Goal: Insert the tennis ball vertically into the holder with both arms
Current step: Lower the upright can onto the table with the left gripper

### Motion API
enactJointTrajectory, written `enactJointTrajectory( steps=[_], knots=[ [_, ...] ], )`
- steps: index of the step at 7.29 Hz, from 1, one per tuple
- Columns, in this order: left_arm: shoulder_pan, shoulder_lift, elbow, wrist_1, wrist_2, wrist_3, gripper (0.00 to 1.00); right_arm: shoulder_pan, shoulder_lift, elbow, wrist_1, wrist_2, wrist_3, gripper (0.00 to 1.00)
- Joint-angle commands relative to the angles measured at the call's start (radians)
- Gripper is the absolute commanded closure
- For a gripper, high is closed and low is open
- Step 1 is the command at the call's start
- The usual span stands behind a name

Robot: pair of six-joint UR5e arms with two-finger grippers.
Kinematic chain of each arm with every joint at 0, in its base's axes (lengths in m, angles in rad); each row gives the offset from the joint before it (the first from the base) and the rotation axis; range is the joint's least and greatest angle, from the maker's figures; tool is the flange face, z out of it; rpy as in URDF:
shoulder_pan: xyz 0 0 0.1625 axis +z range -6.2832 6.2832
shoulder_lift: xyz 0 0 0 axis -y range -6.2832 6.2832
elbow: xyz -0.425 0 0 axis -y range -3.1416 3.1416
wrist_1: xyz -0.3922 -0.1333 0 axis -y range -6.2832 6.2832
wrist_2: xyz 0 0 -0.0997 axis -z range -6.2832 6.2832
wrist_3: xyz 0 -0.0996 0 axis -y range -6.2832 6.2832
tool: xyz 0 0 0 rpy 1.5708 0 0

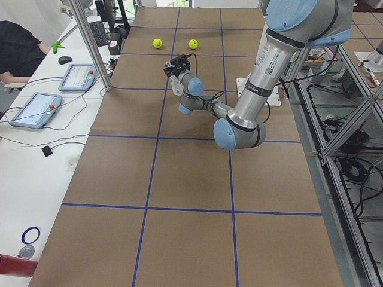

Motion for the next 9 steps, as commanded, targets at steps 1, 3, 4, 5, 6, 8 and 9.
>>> enactJointTrajectory(
  steps=[1,3,4,5,6,8,9],
  knots=[
    [0.043,-0.004,0.033,-0.052,0.061,0.003,0.5,0.0,0.001,-0.001,0.0,0.0,-0.001,0.01],
    [0.043,-0.004,0.033,-0.053,0.061,0.003,0.49,0.0,0.0,-0.003,0.0,0.0,-0.001,0.01],
    [0.043,-0.004,0.033,-0.053,0.061,0.003,0.47,0.0,0.0,-0.003,0.0,0.0,-0.001,0.01],
    [0.043,-0.004,0.033,-0.055,0.063,0.003,0.4,0.0,0.0,-0.003,0.0,0.0,-0.001,0.01],
    [0.043,-0.004,0.033,-0.053,0.063,0.003,0.38,0.0,0.001,-0.004,0.0,0.0,-0.001,0.01],
    [0.048,-0.004,0.04,-0.053,0.063,0.003,0.38,0.0,0.0,-0.007,0.002,-0.002,-0.001,0.01],
    [0.048,-0.007,0.04,-0.053,0.063,0.003,0.37,0.0,0.0,-0.009,0.002,-0.002,-0.003,0.01]
  ],
)
